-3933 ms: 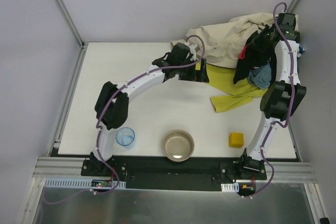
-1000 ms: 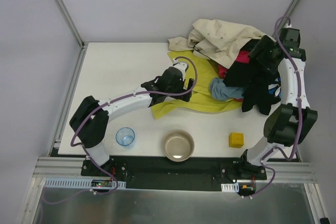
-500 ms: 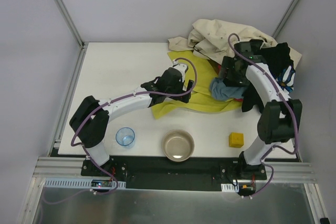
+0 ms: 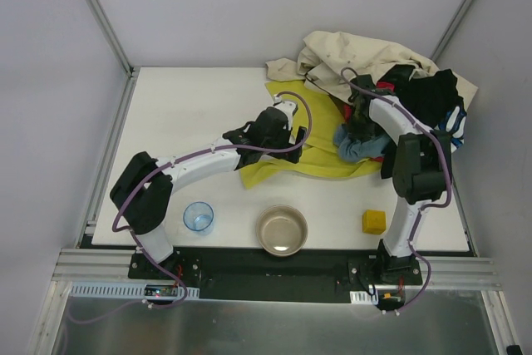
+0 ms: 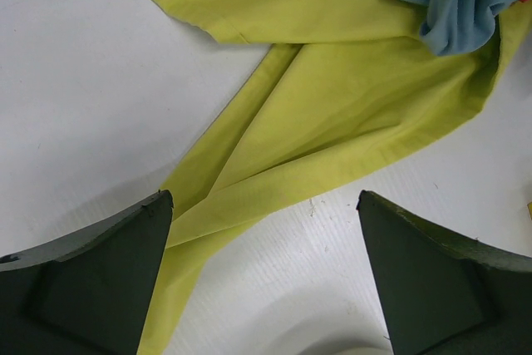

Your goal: Pick out a specific cloth from the pile

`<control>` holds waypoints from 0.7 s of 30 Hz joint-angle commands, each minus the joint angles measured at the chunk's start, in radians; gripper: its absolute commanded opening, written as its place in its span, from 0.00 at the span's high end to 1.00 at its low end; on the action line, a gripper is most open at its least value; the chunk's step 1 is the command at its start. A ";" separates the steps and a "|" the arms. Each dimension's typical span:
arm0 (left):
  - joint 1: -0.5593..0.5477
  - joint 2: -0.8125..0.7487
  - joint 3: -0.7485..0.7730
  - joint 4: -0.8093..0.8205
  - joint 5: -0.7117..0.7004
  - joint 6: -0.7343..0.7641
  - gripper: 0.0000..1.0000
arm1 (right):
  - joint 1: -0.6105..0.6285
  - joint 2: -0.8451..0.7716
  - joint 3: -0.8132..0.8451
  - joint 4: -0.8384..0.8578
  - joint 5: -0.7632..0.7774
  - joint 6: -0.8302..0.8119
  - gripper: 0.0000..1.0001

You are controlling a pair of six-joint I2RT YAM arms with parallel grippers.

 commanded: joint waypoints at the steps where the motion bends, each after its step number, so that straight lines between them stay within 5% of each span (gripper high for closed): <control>1: 0.002 0.002 0.032 0.001 0.007 0.005 0.07 | -0.037 -0.036 0.047 -0.031 0.027 0.004 0.93; 2: 0.002 0.013 0.044 -0.001 0.014 0.005 0.07 | -0.054 -0.052 0.048 -0.032 0.027 0.004 0.99; 14: -0.009 0.232 0.300 -0.044 0.132 0.031 0.07 | -0.250 -0.177 0.238 -0.078 -0.010 0.050 0.99; 21: -0.059 0.522 0.672 -0.168 0.181 0.107 0.02 | -0.338 -0.204 0.280 -0.071 -0.084 0.058 0.99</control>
